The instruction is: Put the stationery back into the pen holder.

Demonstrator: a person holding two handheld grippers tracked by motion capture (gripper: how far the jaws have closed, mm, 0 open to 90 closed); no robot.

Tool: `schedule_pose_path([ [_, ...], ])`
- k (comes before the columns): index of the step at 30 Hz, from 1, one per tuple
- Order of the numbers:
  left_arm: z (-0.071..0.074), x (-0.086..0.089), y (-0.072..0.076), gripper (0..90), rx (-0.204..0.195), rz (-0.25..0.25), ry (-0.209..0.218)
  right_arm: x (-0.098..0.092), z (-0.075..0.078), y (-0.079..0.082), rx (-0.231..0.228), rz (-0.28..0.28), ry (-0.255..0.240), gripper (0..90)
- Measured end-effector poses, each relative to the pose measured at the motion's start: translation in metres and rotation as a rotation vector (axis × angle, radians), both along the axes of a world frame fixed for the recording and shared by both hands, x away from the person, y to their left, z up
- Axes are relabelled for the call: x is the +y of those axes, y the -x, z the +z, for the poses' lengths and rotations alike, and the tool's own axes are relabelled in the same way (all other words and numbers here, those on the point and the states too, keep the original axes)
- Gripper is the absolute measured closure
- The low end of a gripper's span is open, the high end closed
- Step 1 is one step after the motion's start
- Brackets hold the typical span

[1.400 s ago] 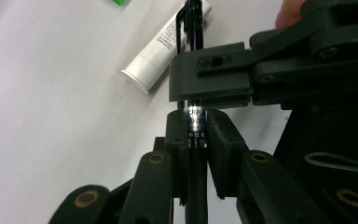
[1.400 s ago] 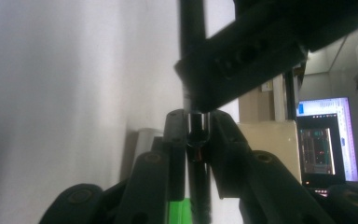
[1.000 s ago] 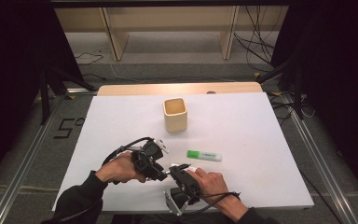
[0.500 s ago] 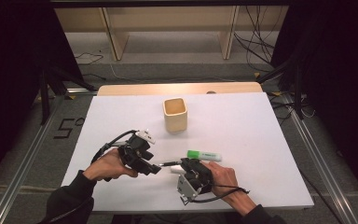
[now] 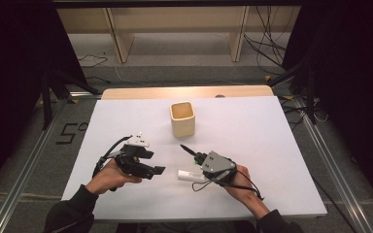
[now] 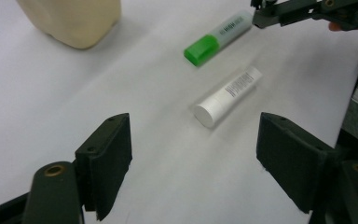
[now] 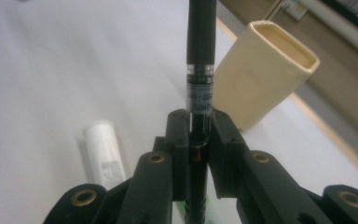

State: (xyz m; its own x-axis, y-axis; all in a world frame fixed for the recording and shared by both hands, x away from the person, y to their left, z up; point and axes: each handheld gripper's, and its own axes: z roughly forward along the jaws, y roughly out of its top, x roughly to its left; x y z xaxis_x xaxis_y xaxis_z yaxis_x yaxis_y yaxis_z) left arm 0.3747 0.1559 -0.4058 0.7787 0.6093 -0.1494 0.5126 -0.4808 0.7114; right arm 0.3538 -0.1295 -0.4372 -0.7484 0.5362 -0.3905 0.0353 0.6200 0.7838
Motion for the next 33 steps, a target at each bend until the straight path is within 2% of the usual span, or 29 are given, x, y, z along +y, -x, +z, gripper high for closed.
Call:
schedule_pose_path([
  [3, -0.004, 0.003, 0.002, 25.3, -0.020, 0.015, 0.050, -0.006, 0.004, -0.008, 0.119, -0.012, -0.129, 79.6],
  [5, -0.008, 0.002, 0.005, 23.9, -0.045, 0.032, 0.058, -0.010, 0.007, -0.013, 0.182, -0.023, -0.201, 79.6],
  [7, -0.011, 0.001, 0.006, 23.1, -0.065, 0.042, 0.068, -0.015, 0.010, -0.020, 0.257, -0.030, -0.298, 79.6],
  [9, -0.013, -0.001, 0.007, 22.1, -0.072, 0.052, 0.067, -0.019, 0.013, -0.028, 0.319, -0.038, -0.377, 79.6],
  [12, -0.016, -0.002, 0.009, 21.2, -0.086, 0.054, 0.078, -0.021, 0.016, -0.038, 0.389, -0.041, -0.477, 79.6],
  [13, -0.016, -0.002, 0.010, 21.2, -0.092, 0.046, 0.075, -0.020, 0.018, -0.041, 0.400, -0.041, -0.496, 79.7],
  [17, -0.018, 0.000, 0.013, 20.9, -0.136, 0.059, 0.080, -0.016, 0.023, -0.049, 0.410, -0.048, -0.526, 79.7],
  [21, -0.018, 0.003, 0.014, 20.5, -0.155, 0.072, 0.106, -0.013, 0.028, -0.058, 0.423, -0.059, -0.564, 79.6],
  [25, -0.021, 0.005, 0.016, 20.2, -0.161, 0.084, 0.111, -0.012, 0.033, -0.069, 0.438, -0.072, -0.603, 79.6],
  [33, -0.023, 0.008, 0.019, 20.2, -0.177, 0.094, 0.113, -0.001, 0.047, -0.090, 0.412, -0.096, -0.602, 79.6],
])
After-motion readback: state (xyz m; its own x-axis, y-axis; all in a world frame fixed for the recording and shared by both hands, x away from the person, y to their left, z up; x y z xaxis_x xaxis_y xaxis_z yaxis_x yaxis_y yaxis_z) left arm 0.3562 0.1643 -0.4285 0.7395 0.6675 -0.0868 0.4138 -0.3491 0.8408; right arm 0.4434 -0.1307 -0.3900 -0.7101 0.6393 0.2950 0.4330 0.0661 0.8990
